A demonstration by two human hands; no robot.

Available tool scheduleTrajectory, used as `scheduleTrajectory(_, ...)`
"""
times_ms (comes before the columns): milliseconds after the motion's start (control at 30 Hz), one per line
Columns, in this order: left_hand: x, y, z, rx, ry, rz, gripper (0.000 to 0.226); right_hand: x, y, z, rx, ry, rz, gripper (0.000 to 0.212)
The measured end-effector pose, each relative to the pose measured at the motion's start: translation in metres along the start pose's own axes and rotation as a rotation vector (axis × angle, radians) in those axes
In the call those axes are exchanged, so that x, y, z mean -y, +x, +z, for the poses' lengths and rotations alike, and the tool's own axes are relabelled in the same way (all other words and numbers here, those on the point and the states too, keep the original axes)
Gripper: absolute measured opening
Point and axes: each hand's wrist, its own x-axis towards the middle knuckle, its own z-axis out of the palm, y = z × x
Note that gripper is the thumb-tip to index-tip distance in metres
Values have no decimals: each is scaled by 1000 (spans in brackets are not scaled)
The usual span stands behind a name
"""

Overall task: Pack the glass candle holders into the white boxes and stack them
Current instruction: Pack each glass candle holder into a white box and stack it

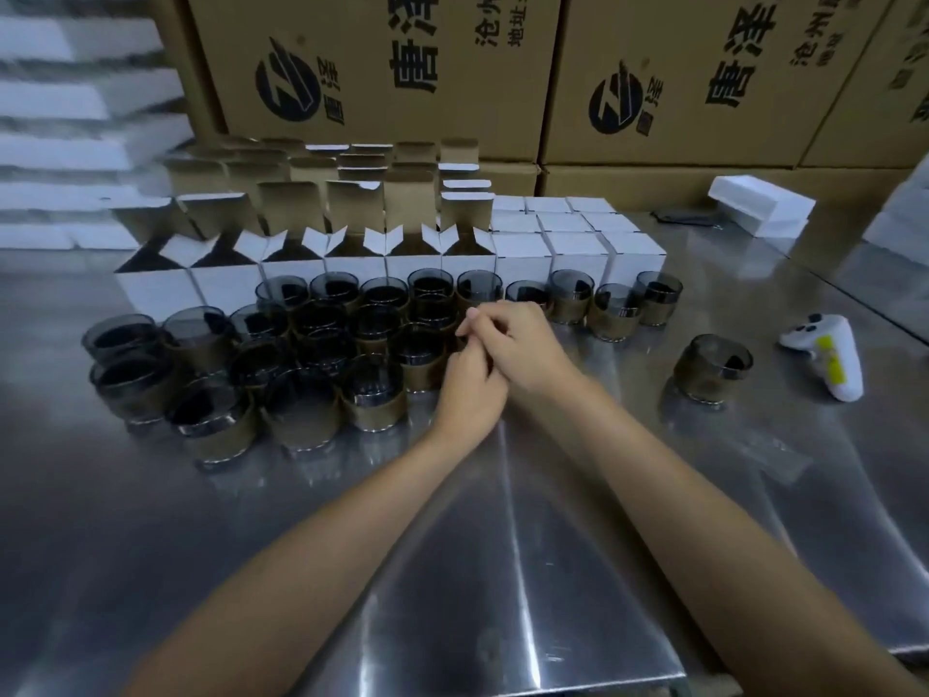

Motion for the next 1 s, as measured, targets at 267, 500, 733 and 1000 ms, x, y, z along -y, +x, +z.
scheduleTrajectory(267, 2, 1, -11, 44, -125, -182, 18, -14, 21, 13, -135, 64, -16, 28)
scheduleTrajectory(500, 7, 7, -3, 85, 63, -117, 25, -37, 82, 12, -250, -289, 60, 21)
scheduleTrajectory(733, 12, 11, 3, 95, 124, -147, 29, -51, 123, 17, -47, -469, 197, 25)
scheduleTrajectory(1000, 14, 11, 3, 119, 142, -136, 25, -57, 137, 20, 15, -451, 203, 21)
